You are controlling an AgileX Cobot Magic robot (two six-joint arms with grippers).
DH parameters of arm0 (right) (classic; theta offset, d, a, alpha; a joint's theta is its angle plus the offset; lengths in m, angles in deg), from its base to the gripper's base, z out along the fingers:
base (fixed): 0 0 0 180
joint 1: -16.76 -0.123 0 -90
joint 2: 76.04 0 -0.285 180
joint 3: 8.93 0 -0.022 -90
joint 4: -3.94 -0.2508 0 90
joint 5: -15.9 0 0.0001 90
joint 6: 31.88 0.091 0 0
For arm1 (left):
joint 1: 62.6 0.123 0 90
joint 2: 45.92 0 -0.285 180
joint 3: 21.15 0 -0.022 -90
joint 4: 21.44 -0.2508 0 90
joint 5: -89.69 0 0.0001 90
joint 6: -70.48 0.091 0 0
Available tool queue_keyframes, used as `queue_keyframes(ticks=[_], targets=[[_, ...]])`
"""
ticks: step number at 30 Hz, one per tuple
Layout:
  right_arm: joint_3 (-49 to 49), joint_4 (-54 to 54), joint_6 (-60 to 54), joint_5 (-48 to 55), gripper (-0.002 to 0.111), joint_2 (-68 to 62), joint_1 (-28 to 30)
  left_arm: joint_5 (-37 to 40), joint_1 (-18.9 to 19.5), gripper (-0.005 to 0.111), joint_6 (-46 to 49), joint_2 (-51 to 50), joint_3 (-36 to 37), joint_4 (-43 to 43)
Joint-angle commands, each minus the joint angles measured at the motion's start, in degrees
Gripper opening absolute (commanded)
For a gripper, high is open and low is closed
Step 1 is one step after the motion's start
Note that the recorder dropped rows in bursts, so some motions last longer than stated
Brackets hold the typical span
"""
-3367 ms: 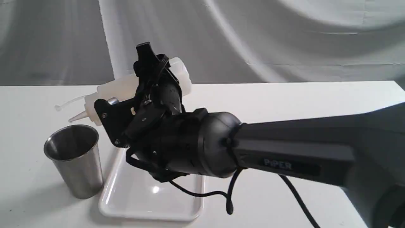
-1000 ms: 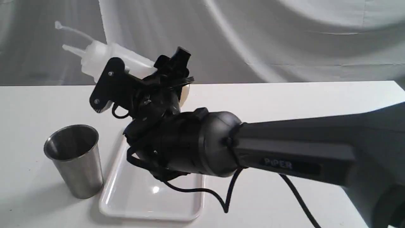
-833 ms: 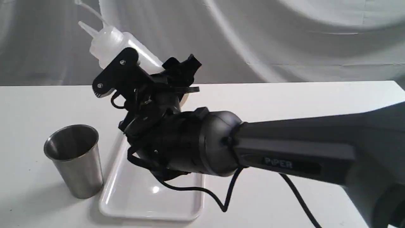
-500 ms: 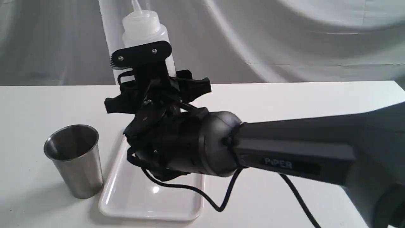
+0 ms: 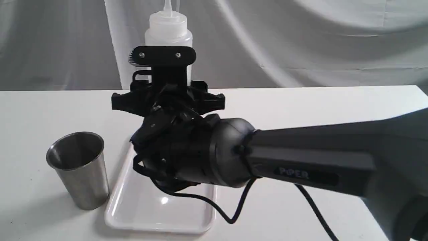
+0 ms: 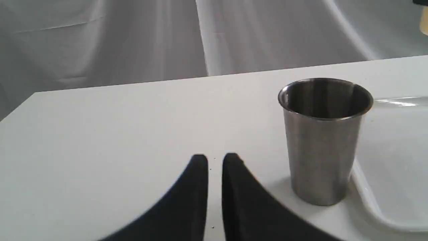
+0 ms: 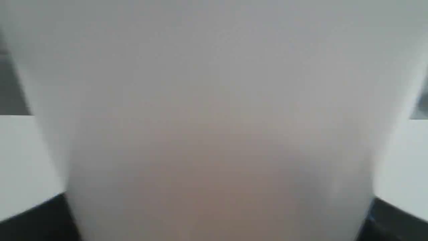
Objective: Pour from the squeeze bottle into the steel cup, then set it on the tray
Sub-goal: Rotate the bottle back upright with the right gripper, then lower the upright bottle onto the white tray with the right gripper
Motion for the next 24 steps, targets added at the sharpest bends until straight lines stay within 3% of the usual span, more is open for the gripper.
queue_keyframes(ticks=[1, 7, 12, 24], targets=[[-0.18, -0.83, 0.16, 4.29, 0.000, 0.89, 0.60, -0.45, 0.16, 0.008, -0.10, 0.28, 0.25, 0.02], [-0.18, -3.01, -1.96, 3.84, 0.000, 0.89, 0.60, -0.45, 0.16, 0.008, -0.10, 0.28, 0.25, 0.02], [-0.30, -7.06, -15.97, -1.82, 0.000, 0.89, 1.23, -0.45, 0.16, 0.008, -0.10, 0.28, 0.25, 0.02], [-4.48, -22.31, -32.51, -12.78, 0.000, 1.37, 4.65, -0.45, 0.16, 0.008, -0.10, 0.28, 0.25, 0.02]])
